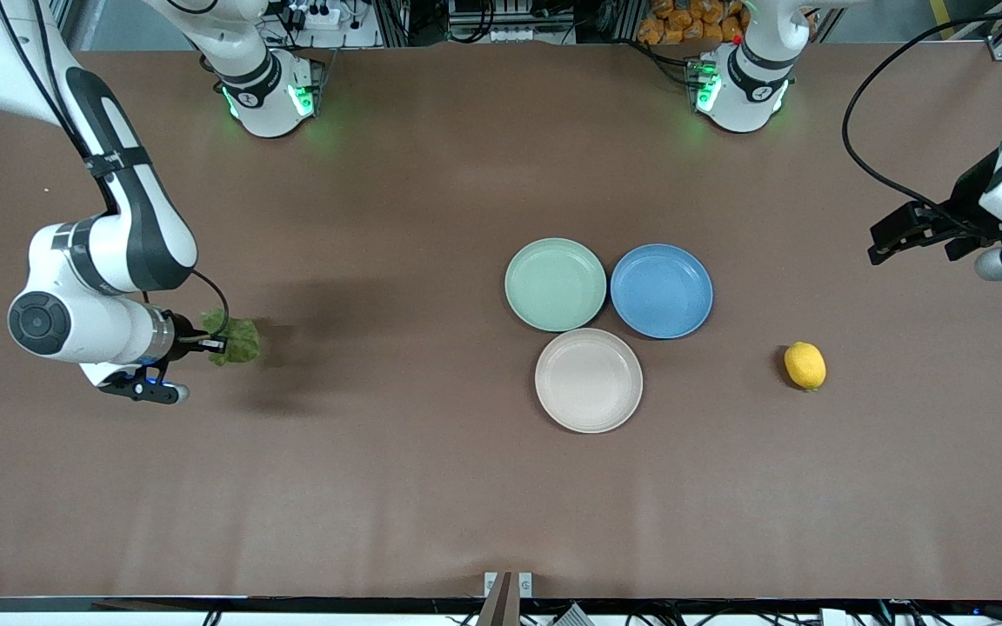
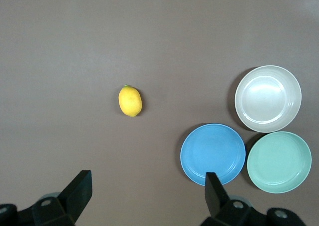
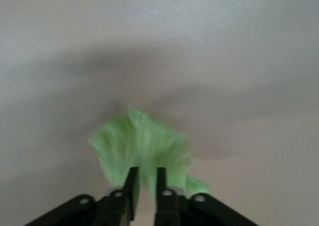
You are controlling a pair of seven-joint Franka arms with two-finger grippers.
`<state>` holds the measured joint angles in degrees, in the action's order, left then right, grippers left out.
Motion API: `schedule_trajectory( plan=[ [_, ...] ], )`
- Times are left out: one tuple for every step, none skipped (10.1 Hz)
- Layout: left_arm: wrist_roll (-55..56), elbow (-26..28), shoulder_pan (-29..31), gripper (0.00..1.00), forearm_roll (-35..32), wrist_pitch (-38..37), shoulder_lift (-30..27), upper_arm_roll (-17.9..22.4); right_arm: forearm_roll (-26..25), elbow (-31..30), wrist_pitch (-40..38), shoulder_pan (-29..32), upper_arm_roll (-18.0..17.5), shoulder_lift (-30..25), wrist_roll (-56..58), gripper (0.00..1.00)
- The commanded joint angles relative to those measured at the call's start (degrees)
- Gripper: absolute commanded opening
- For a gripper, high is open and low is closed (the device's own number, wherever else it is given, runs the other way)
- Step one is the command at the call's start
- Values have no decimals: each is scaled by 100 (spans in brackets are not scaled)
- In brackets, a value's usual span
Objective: Pick lemon and lettuce from plates
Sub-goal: 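Lift the lettuce leaf with the right gripper and carry it away, then open the right gripper to drop the lettuce on the table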
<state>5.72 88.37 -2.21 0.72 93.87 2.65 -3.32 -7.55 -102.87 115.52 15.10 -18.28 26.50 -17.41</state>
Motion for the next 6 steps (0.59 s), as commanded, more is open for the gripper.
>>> schedule_trajectory(
  plan=[
    [-683, -145, 10, 100, -168, -115, 7, 7, 60, 48, -47, -33, 44, -100, 54, 100],
    [-721, -162, 19, 100, -203, -115, -28, 7, 60, 48, -56, -42, 61, -197, 62, 100],
    [-730, -162, 36, 100, -204, -115, -63, 16, 60, 57, -169, -120, 70, -406, 62, 100],
    [-730, -162, 71, 100, -195, -115, -81, 42, 69, 187, -510, -191, 113, -609, 62, 100],
    [-738, -162, 89, 100, -195, -115, -98, 51, 95, 398, -896, -261, 114, -741, 62, 100],
    [-730, -162, 89, 100, -195, -115, -90, 51, 130, 556, -1117, -340, 114, -856, 62, 100]
  ],
)
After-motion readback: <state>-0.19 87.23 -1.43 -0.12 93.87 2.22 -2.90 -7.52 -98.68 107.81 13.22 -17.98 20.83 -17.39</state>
